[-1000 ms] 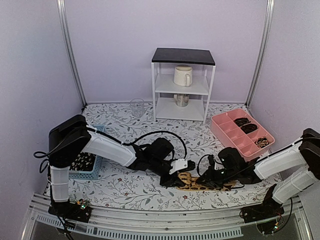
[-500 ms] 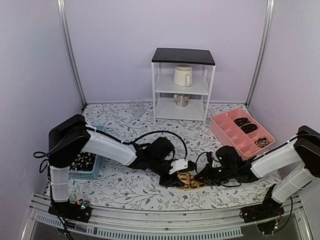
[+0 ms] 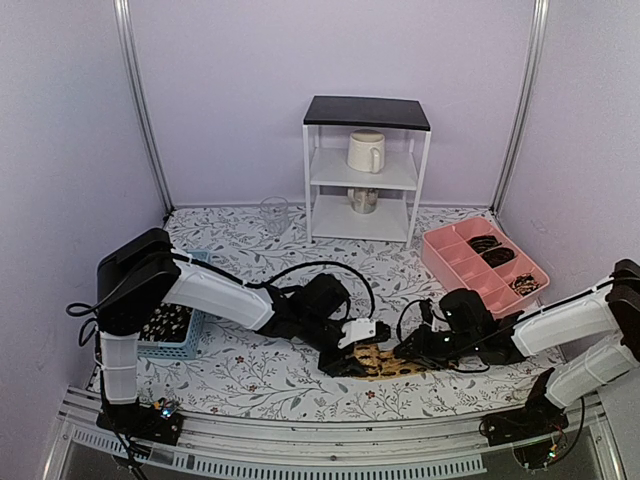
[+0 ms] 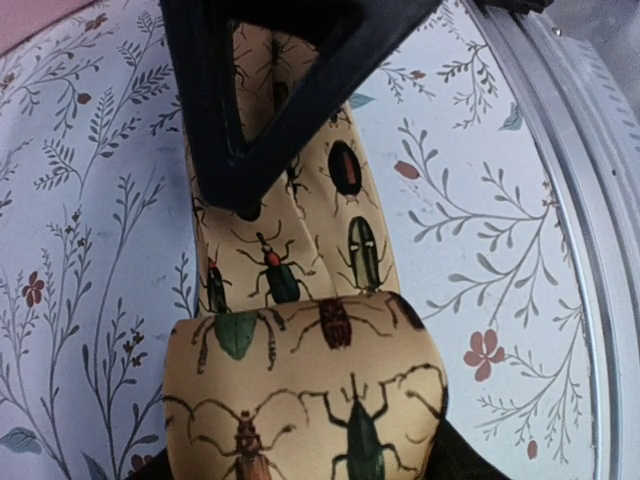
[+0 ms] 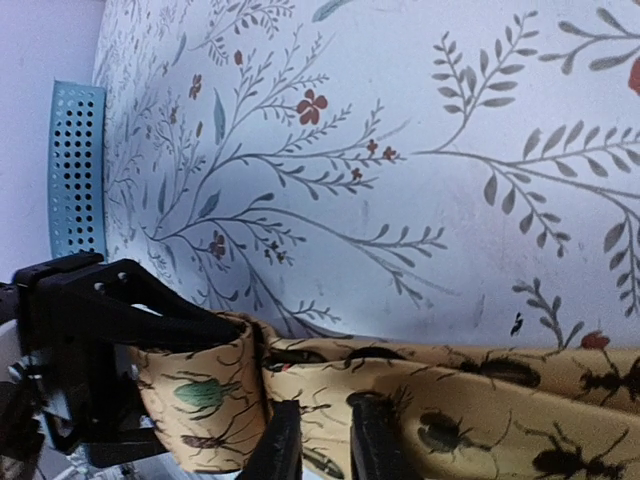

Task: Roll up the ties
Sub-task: Roll the tie at the center of the board.

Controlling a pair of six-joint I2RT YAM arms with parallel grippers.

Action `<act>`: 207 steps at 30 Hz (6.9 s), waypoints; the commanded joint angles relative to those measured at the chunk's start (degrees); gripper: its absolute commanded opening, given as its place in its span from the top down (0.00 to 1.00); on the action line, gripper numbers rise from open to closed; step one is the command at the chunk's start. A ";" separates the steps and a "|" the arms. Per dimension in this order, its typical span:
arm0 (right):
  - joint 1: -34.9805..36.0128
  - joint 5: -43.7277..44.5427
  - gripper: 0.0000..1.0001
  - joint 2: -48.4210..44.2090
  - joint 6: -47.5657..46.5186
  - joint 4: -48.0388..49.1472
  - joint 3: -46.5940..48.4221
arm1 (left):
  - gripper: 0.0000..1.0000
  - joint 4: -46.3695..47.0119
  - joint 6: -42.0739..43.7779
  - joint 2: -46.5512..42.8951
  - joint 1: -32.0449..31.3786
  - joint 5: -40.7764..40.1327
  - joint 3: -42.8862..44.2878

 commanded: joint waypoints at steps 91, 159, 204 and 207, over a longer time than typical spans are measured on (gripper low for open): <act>5.04 1.43 0.63 -6.88 1.02 -3.04 1.01 | 1.00 28.40 -48.50 -6.82 -2.97 -11.17 -17.87; 7.93 -3.57 0.67 20.37 6.63 10.54 14.94 | 0.81 25.40 -56.54 -36.65 11.59 -18.59 -41.79; 3.52 -1.62 0.68 14.18 -0.84 3.70 12.23 | 1.00 21.50 -55.57 -16.57 3.73 -10.78 -20.55; 3.47 -1.52 0.68 14.26 -0.83 3.70 12.20 | 1.00 21.37 -55.44 -16.57 3.44 -10.60 -20.18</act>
